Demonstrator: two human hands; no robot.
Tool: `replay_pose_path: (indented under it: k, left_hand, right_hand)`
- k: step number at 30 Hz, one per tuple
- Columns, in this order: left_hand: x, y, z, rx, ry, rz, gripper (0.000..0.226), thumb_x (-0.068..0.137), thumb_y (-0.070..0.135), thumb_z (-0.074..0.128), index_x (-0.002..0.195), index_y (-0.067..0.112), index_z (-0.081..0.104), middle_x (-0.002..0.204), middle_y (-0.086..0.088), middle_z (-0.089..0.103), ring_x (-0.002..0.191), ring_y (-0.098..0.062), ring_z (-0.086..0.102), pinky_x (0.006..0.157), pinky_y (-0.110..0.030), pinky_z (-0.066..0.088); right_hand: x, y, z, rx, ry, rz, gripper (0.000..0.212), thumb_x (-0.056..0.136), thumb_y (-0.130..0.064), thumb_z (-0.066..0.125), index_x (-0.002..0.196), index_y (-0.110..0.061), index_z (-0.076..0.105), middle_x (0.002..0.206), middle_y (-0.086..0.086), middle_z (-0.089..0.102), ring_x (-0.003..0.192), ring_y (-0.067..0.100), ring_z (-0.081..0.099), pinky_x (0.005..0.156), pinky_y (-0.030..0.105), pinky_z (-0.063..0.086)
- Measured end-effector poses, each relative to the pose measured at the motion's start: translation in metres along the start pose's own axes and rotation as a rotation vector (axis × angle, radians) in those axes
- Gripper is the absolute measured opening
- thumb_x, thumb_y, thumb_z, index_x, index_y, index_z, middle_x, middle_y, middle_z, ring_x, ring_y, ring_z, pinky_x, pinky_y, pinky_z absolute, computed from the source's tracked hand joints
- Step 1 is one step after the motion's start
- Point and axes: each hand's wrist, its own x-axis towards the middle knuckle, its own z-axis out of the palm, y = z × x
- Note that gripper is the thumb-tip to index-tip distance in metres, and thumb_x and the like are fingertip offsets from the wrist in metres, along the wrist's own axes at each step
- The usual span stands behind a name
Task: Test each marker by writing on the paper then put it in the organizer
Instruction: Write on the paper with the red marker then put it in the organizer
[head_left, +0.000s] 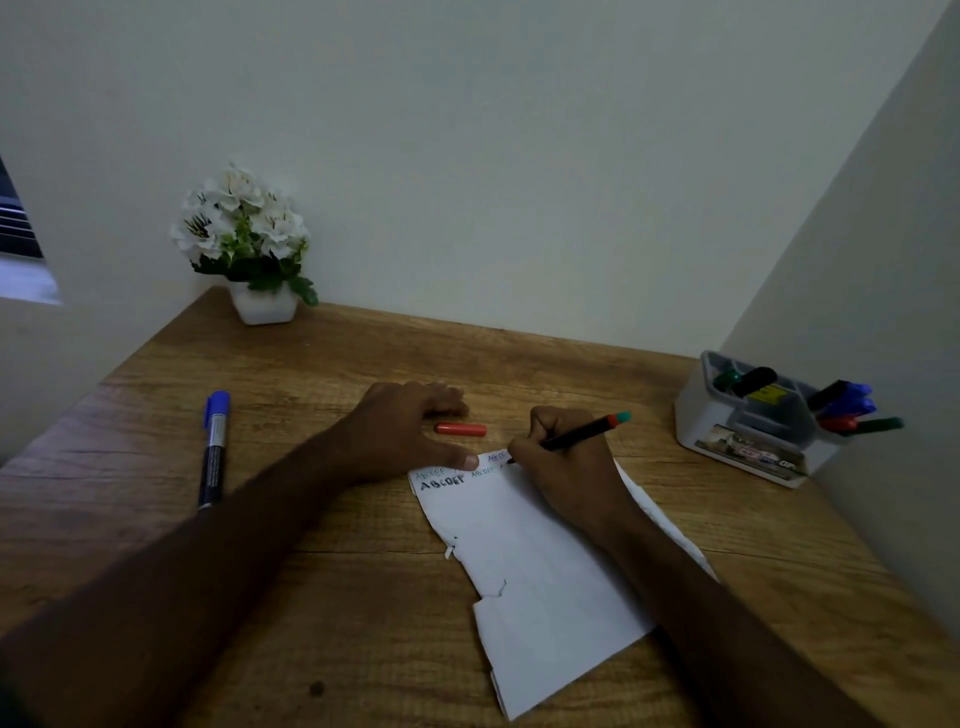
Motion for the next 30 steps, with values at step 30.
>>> replay_pose_path:
  k: [30]
  left_hand:
    - [0.0003,0.0006,0.0000,0.015,0.004,0.008,0.083,0.061,0.075,0.064,0.133,0.034,0.054,0.149,0.014,0.041,0.140,-0.006,0.031,0.118,-0.046,0.019]
  right_hand:
    - [-0.0005,0.0033,-0.0013,-0.006,0.031,0.012,0.032,0.073,0.004,0.065,0.053,-0.002,0.040,0.051,-0.002,0.040,0.051,0.007,0.035,0.048,0.023,0.029]
